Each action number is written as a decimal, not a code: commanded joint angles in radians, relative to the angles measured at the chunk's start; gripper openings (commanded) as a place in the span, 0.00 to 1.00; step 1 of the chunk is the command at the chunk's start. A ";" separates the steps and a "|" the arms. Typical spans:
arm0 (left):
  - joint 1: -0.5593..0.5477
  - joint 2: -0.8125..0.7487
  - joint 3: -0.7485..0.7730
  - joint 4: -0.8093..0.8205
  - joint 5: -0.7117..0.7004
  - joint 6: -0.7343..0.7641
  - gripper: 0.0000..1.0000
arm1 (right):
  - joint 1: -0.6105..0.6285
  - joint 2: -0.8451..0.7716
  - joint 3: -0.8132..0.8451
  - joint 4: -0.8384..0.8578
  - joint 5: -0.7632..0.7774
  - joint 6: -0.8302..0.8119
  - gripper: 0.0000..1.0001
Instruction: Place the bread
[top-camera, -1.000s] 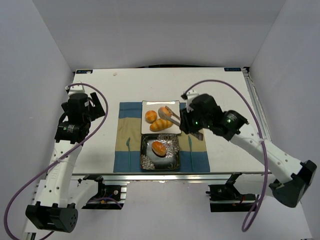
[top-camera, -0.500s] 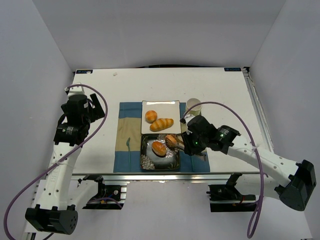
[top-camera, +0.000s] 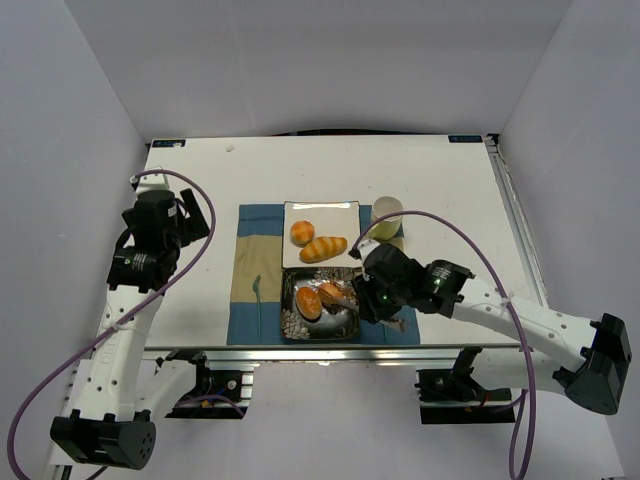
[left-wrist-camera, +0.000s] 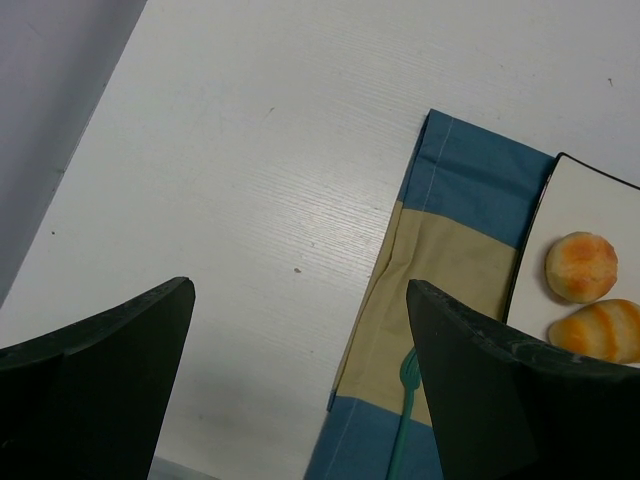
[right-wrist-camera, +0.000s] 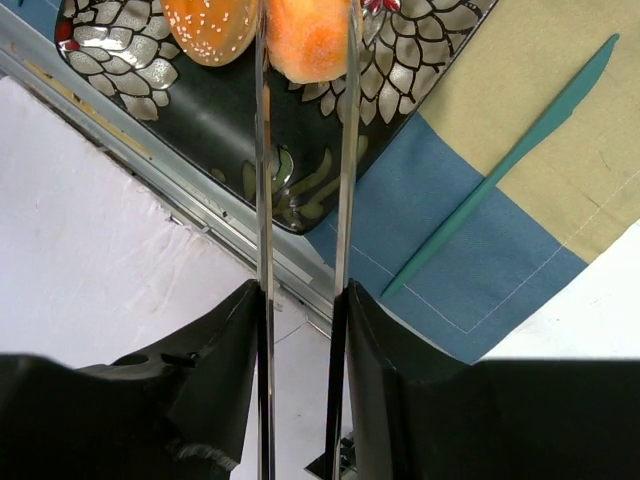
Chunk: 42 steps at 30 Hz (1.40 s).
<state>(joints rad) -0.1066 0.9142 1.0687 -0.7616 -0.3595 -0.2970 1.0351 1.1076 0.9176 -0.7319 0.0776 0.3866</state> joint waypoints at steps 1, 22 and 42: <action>0.005 -0.023 0.030 -0.018 -0.007 -0.001 0.98 | 0.014 -0.005 -0.010 0.026 0.033 0.032 0.43; 0.005 -0.032 0.017 -0.016 0.004 -0.007 0.98 | 0.016 -0.063 0.237 -0.173 0.149 0.060 0.59; 0.005 -0.011 -0.016 0.090 0.102 0.016 0.98 | -0.892 0.461 0.811 0.213 -0.007 -0.362 0.56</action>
<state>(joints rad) -0.1066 0.9043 1.0679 -0.7258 -0.2943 -0.3080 0.1890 1.4918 1.6855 -0.6472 0.1204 0.1066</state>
